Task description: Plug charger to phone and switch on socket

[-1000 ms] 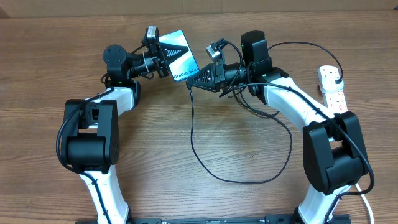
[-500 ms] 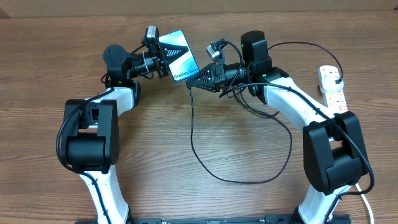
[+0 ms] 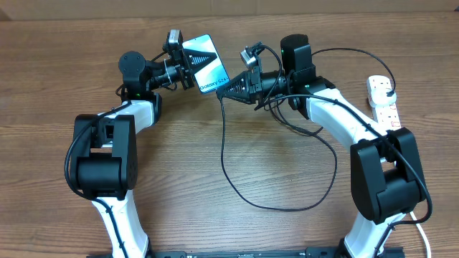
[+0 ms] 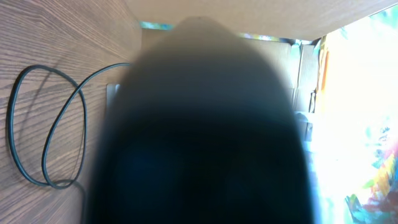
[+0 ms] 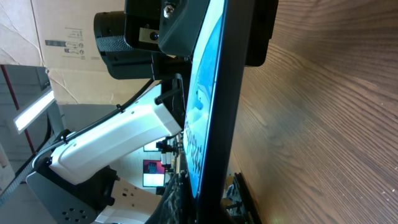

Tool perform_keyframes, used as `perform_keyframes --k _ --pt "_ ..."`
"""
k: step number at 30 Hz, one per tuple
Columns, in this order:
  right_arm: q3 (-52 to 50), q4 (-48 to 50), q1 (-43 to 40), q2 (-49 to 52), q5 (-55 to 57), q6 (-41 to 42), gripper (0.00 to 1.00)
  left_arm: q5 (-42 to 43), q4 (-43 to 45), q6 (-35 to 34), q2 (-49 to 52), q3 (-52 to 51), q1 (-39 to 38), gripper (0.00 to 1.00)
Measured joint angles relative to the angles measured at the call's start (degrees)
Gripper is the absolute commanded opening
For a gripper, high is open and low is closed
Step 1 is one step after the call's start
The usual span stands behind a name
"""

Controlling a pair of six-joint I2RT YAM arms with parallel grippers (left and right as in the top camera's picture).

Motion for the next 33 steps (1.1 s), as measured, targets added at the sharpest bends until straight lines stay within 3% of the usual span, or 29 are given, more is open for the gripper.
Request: perform_keyframes --k 20,33 --pt "0.0 0.4 0.0 0.0 -0.2 0.8 0.04 -1.4 0.0 0.0 0.0 0.0 -0.9 0.04" --pt "0.0 -0.1 -0.6 0.0 -4.5 1.0 0.04 2.4 0.6 0.2 0.0 0.2 -0.9 0.04"
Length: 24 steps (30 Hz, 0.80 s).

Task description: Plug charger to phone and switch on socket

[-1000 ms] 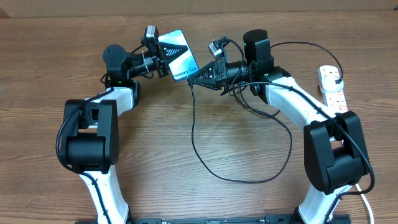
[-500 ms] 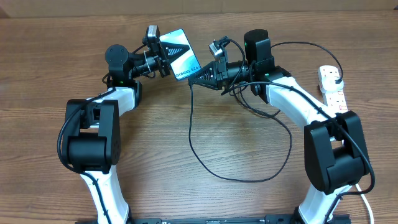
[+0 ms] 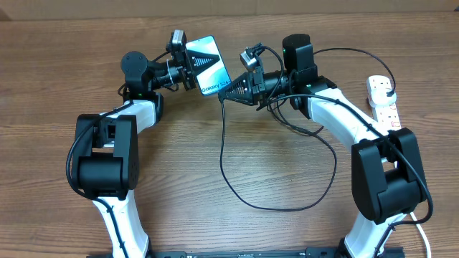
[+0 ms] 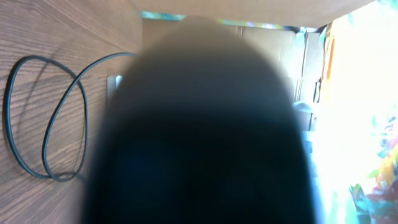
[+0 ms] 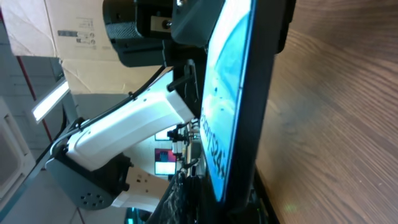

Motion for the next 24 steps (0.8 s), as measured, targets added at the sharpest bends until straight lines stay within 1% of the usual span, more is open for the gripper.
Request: perform_keyframes --k 2,3,6,10,13,17,22,24 --pt "0.0 0.3 -0.1 0.0 0.3 -0.1 0.04 1.6 0.0 0.1 0.0 0.0 0.0 0.04" --pt "0.3 1.1 -0.2 0.0 1.9 -0.2 0.04 5.0 0.2 0.2 0.0 -0.2 -0.4 0.05" --pt "0.4 1.1 -0.9 0.0 3.7 -0.7 0.04 10.6 0.3 0.0 0.0 -0.3 -3.3 0.05" --pt "0.5 0.0 -1.9 0.0 2.6 -2.8 0.04 12.7 0.3 0.0 0.0 -0.4 -4.7 0.04" --pt "0.5 -4.4 -2.5 0.0 2.2 -5.2 0.04 12.5 0.2 1.0 0.0 -0.4 -2.6 0.04" --pt "0.6 -10.1 -3.6 0.0 2.1 -9.1 0.04 12.0 -0.2 2.2 0.0 -0.4 2.1 0.04" --pt "0.6 -13.0 -4.3 0.0 2.6 -13.4 0.04 10.9 -0.2 2.7 0.0 -0.4 7.5 0.04" --pt "0.6 -15.8 -4.2 0.0 3.5 -15.6 0.04 10.6 -0.3 2.7 0.0 -0.4 8.8 0.04"
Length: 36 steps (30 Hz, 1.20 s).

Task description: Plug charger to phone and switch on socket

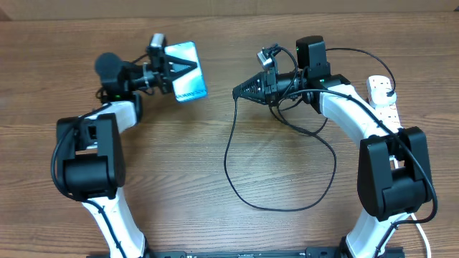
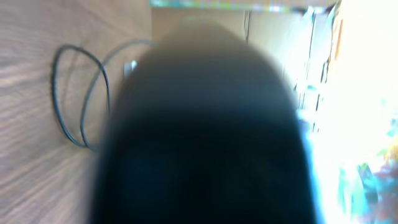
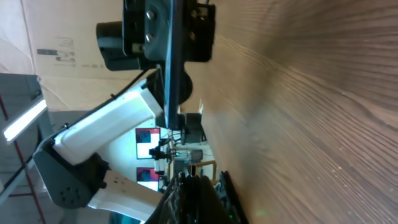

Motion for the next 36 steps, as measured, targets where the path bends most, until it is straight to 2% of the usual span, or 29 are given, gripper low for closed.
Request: perform_keyframes --k 4,8,17,18,20,22,24,36 --pt "0.1 -10.0 1.2 0.0 6.0 -5.4 0.04 0.0 -0.1 0.2 0.0 0.0 0.7 0.04" --pt "0.1 -18.5 3.8 0.0 17.3 -10.3 0.04 0.0 -0.1 0.4 0.0 0.0 0.7 0.04" --pt "0.1 -21.5 10.4 0.0 42.3 -13.9 0.04 0.1 -0.1 1.2 0.0 0.0 0.7 0.04" --pt "0.1 -21.5 11.1 0.0 44.4 -14.0 0.10 0.1 -0.1 1.2 0.0 0.0 0.7 0.04" --pt "0.1 -21.5 12.1 0.2 47.2 -13.9 0.36 0.2 -0.1 1.3 0.0 0.0 0.7 0.04" --pt "0.1 -21.3 12.7 0.7 49.0 -14.5 0.40 0.3 -0.1 1.2 0.0 0.0 0.7 0.04" --pt "0.1 -21.3 12.8 1.5 50.3 -14.7 0.52 0.5 -0.1 1.3 0.0 0.0 0.7 0.04" --pt "0.1 -21.3 12.9 3.0 52.8 -14.2 0.50 1.6 -0.1 1.3 0.0 0.0 0.7 0.04"
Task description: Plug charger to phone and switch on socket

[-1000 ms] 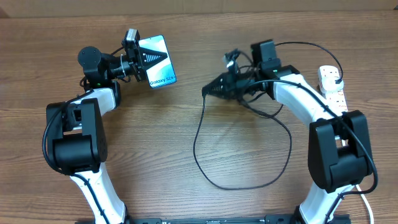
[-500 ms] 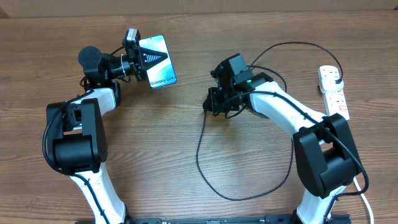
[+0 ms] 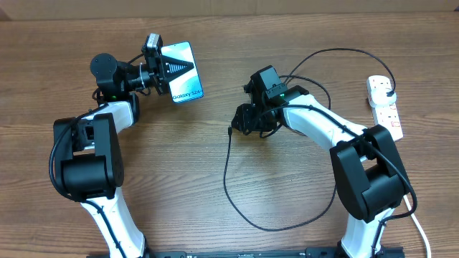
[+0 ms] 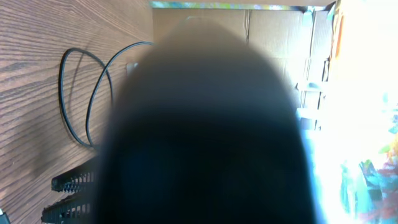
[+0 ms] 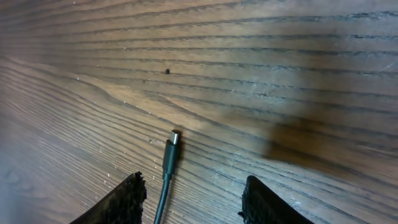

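Note:
The phone [image 3: 188,89], its blue screen facing up, is held above the table at the back left with my left gripper [image 3: 172,70] shut on it. In the left wrist view the phone [image 4: 205,137] is a dark blur filling most of the frame. The black charger cable [image 3: 228,172] loops over the middle of the table. Its plug [image 5: 169,152] lies flat on the wood. My right gripper [image 5: 193,199] is open and pointing down at the table, one finger on each side of the plug without touching it; the right gripper [image 3: 242,123] sits near the table's middle in the overhead view.
A white power strip [image 3: 384,107] lies at the right edge with the charger's black adapter plugged into its far end. The cable's loop [image 4: 81,99] shows on the wood in the left wrist view. Cardboard boxes stand beyond the table.
My right gripper was raised and shut on the charger plug, pointing at the phone; now it is down at the table, open, and the plug lies on the wood. The phone has barely moved.
First the phone and the plug were held tip to tip at the back middle, and stayed close a second later. Then the two arms stood apart, phone to the left, plug still in the right gripper. Now the plug is let go on the table.

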Tool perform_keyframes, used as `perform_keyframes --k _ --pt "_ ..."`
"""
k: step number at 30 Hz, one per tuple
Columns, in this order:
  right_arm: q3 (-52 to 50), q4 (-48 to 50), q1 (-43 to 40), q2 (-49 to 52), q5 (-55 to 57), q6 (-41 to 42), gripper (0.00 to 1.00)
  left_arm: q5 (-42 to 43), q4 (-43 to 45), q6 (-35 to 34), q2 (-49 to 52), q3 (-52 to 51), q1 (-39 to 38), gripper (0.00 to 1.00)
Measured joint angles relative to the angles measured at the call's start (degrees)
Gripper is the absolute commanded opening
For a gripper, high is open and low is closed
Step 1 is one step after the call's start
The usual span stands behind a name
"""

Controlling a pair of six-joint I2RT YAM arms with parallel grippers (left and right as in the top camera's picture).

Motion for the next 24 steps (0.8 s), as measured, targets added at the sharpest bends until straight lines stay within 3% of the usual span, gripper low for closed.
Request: perform_keyframes --k 14,24 --pt "0.0 0.8 10.4 0.0 13.0 1.1 0.45 0.0 0.0 0.0 0.0 0.0 0.0 0.04" --pt "0.1 1.3 11.1 2.3 18.4 2.5 0.39 0.0 0.0 0.0 0.0 0.0 0.0 0.04"
